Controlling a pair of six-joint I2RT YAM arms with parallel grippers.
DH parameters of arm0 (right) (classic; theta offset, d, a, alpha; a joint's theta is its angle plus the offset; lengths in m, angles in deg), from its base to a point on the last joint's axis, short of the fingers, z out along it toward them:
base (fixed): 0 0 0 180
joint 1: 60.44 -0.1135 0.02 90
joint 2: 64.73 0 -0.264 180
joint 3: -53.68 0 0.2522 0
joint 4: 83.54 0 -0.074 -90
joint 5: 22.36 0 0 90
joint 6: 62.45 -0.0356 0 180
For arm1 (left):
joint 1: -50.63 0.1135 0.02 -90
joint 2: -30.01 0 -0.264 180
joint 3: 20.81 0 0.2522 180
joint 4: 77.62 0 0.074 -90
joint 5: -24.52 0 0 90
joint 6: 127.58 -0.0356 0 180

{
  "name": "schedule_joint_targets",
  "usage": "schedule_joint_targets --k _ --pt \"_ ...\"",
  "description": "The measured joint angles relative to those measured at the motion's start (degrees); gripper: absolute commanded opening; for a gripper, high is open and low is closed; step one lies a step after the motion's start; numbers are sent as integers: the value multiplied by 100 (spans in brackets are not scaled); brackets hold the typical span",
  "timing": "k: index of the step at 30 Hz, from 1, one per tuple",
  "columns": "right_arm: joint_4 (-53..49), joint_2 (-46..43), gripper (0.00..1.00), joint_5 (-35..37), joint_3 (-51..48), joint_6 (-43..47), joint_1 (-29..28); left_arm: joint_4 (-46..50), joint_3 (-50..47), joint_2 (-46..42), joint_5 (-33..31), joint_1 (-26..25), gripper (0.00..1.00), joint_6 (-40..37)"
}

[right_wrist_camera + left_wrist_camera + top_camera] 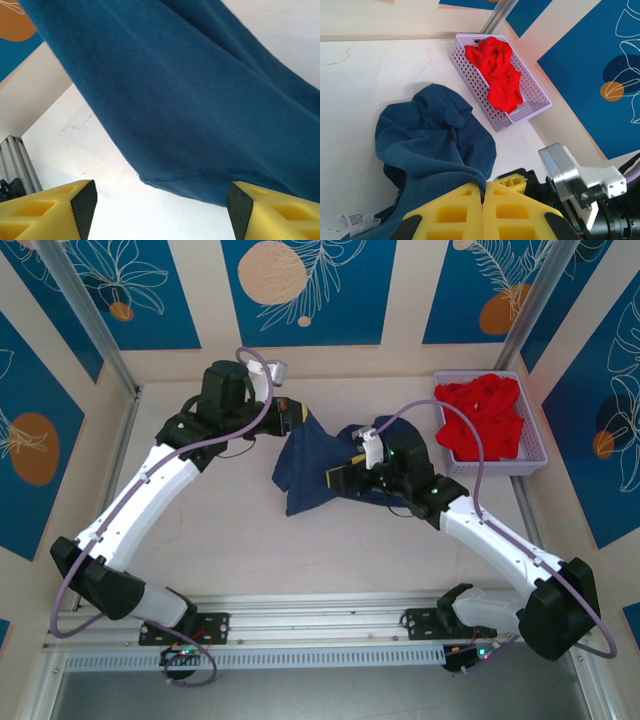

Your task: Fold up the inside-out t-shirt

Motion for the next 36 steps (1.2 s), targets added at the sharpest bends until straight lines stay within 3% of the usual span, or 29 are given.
schedule_joint_targets --k 4,9,17,25,36 --pt "671 122 77 675 -566 -61 -804 0 0 0 -24 -33 0 20" --pt "1449 920 80 2162 -1099 -275 -2039 9 0 0 -160 -44 0 76" --pt "1954 2614 84 4339 -822 -782 -2927 17 0 0 -393 -44 0 160" --pt "2192 2951 73 5257 -481 -968 -2747 181 0 -33 -684 -50 0 146" --pt "2846 1956 55 4546 -968 -761 -2181 258 0 -76 -881 -55 0 136"
